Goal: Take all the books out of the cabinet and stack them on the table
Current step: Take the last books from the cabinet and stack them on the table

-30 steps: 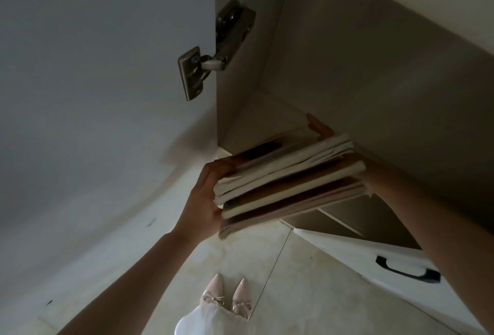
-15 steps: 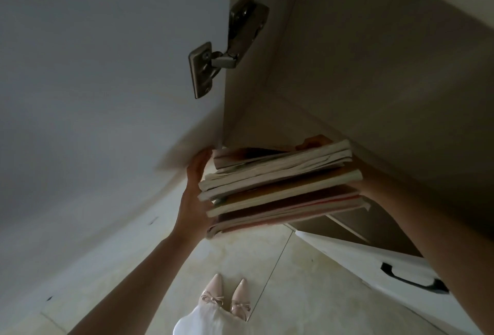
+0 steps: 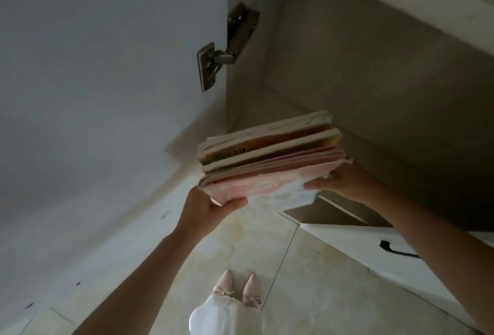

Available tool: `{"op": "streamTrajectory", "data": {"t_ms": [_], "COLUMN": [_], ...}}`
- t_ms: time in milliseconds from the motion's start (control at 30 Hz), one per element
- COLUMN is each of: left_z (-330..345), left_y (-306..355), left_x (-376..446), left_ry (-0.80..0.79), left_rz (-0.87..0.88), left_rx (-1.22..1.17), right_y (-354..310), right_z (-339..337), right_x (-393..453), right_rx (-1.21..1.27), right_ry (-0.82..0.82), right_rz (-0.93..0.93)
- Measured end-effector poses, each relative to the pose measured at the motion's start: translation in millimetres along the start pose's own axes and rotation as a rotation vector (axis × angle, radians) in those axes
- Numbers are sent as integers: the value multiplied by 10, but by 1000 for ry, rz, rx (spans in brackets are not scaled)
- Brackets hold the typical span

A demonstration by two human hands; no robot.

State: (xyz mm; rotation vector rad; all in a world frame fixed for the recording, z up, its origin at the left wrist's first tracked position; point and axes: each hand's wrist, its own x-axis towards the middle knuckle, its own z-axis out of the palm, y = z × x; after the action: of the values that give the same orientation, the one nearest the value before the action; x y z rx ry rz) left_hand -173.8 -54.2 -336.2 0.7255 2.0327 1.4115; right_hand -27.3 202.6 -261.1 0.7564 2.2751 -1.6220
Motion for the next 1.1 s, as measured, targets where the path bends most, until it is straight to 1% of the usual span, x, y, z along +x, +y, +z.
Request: {"op": "streamTrajectory", "data": {"t_ms": [100,167,267,367,467,567,633,800,933,1033,1100], "left_z": [-40,-53,-99,-147,-156,-159,-153,-340,-571,-774,-900], "left_y": [170,324,681,987,1233,1408,1477,1787,1983,2046,2057], "left_x": [-350,-593,-936,-1216,-1576,-1990,-2173,-2803,-3376,-3914,-4294], "left_ry": [-31,-51,-55,-68,-33,25,59,192,297,456,572], "left_rz": [-131,-205,-218,-278,-367,-472,-520,-569,-584,-570,-533], "left_rx": [-54,-88,-178,-363,-595,-780,-831,-907,-874,-787,-753], "right_y": [-71,-180,-380,-536,-712,-898,-1023,-1382,-1578,-1733,-1824], "right_z": [77,144,229,317,462,670,779,1097,1521,1963,2273], "right_x": [-330,-599,-1041,-1437,-1852,-2203,-2339,-2672,-2878,-3111,-3296], "right_rx": [25,74,136,248,289,339,362,285,218,147,128], "right_ry": [-44,-39,17,85,140,165,189,126,115,105,53], "right_rz": [85,128,183,204,191,130,107,48,-32,-89,-103]}}
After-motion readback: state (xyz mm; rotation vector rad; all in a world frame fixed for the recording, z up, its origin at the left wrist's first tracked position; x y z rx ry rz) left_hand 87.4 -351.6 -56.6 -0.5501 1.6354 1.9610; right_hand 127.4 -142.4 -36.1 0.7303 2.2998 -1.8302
